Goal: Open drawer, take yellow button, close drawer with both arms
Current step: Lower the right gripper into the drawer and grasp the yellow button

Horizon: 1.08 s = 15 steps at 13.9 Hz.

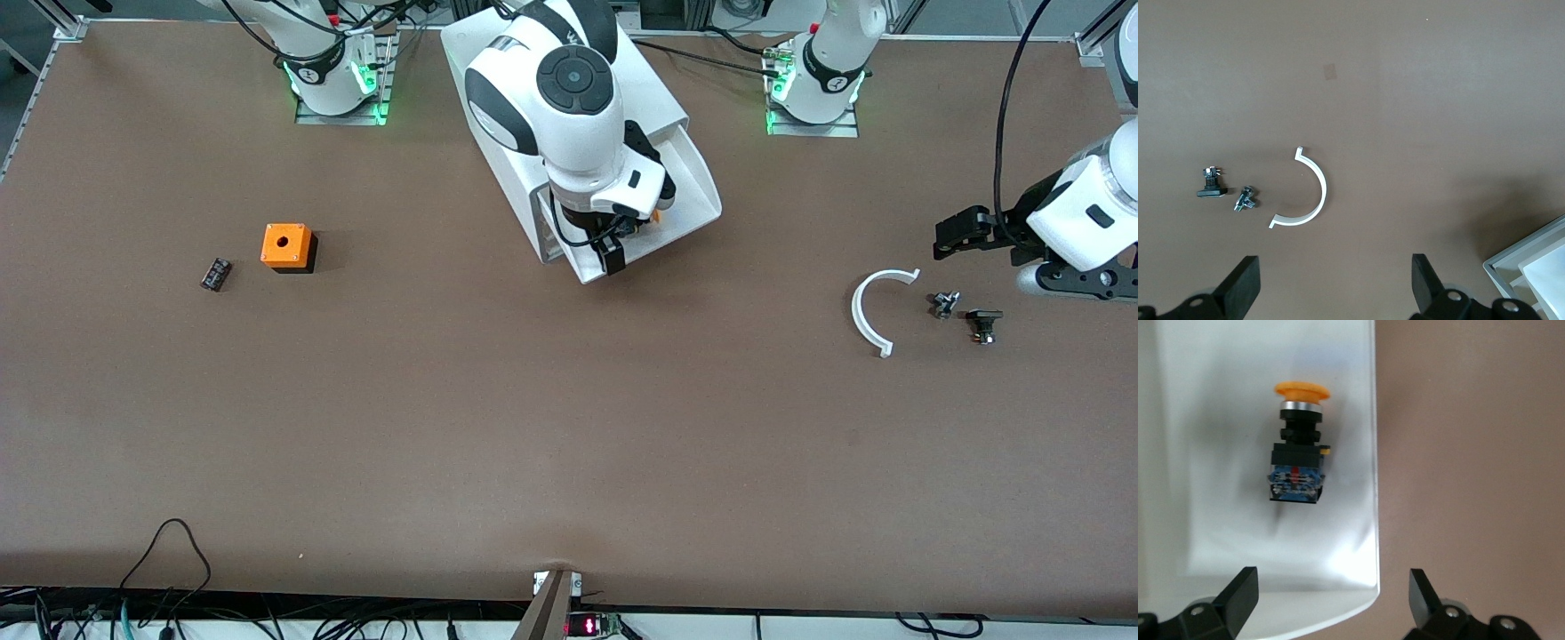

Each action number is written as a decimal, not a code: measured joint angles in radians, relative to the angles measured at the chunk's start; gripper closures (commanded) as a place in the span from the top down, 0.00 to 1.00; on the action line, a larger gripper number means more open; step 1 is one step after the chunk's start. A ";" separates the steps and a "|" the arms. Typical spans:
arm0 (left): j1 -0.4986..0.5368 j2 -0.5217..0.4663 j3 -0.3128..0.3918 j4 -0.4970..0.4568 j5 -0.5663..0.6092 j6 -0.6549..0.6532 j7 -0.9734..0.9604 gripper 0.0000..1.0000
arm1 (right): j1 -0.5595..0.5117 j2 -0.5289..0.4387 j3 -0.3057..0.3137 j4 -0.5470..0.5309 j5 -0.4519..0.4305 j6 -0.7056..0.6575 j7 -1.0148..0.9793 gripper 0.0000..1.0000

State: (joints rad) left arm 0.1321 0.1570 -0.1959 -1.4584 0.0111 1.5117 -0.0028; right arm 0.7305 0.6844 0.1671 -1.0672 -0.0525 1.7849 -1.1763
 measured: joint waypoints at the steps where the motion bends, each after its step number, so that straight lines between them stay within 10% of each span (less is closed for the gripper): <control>1: 0.000 0.000 0.000 0.000 0.000 0.000 0.000 1.00 | 0.004 0.002 0.000 0.000 0.000 -0.004 -0.012 1.00; 12: 0.000 0.000 0.000 0.000 0.000 0.000 -0.002 1.00 | 0.115 0.054 0.001 0.001 0.000 0.016 0.099 0.99; 15: 0.000 0.000 0.000 0.000 0.000 0.000 -0.003 1.00 | 0.113 0.066 -0.004 0.001 0.000 0.021 0.104 0.75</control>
State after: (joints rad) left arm 0.1321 0.1570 -0.1963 -1.4584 0.0109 1.5116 -0.0054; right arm 0.8437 0.7506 0.1635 -1.0660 -0.0526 1.8055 -1.0722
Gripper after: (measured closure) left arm 0.000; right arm 0.040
